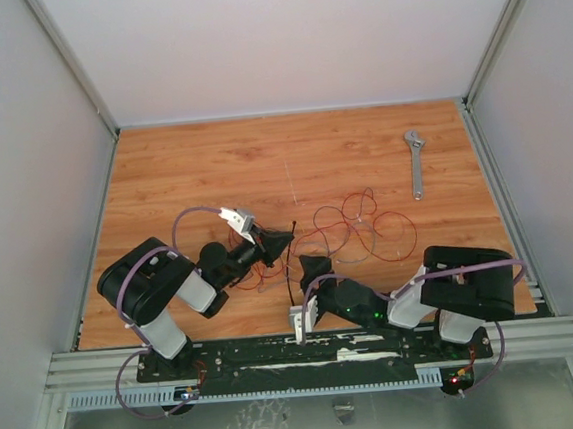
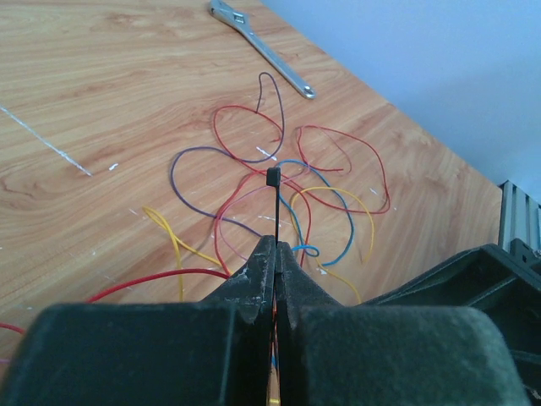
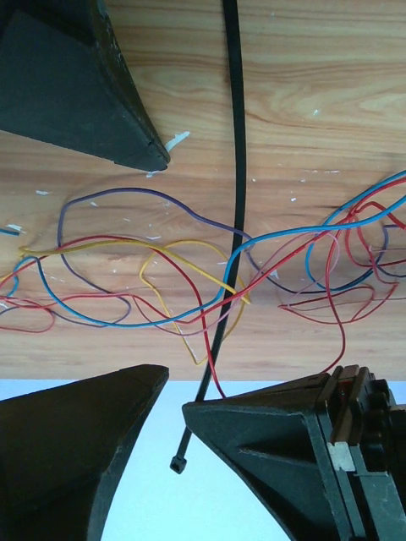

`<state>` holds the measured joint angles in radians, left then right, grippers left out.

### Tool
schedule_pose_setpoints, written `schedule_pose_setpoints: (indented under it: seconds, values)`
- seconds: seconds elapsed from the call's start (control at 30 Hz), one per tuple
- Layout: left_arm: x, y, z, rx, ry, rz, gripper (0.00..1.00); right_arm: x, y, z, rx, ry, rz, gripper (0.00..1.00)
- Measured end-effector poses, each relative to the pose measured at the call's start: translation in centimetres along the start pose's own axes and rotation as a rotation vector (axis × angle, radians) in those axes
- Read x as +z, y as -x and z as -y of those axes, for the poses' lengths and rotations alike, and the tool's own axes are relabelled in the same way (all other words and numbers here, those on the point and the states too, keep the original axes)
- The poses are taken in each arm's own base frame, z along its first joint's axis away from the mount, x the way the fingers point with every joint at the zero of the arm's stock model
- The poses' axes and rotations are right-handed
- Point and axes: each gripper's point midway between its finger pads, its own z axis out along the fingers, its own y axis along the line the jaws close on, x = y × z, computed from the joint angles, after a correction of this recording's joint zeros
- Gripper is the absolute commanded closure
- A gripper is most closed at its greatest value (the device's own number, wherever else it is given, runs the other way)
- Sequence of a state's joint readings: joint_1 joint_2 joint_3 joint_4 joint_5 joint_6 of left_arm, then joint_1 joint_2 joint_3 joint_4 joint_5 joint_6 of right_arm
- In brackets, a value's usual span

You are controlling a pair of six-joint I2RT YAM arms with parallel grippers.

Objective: Zip-tie the wires
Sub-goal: Tie the cable at the center of the board.

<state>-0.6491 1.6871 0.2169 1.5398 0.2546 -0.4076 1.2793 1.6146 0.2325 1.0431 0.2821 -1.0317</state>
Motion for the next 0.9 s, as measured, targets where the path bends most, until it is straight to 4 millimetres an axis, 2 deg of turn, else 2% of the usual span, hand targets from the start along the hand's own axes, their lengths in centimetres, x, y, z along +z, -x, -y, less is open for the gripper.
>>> schedule_pose_setpoints:
  seconds: [0.23, 0.6, 0.9]
  values:
    - [0.0, 0.0, 0.1, -0.024, 0.000, -0.001, 1.00, 0.4, 0.1, 0.1, -0.018, -0.014, 0.010, 0.01]
    - [0.0, 0.0, 0.2, -0.046, 0.000, 0.000, 1.00, 2.1, 1.2, 0.2, -0.085, -0.012, 0.041, 0.01]
    - [0.0, -0.1, 0.2, -0.052, 0.001, -0.003, 1.00, 2.4, 1.6, 0.2, -0.129, -0.012, 0.064, 0.01]
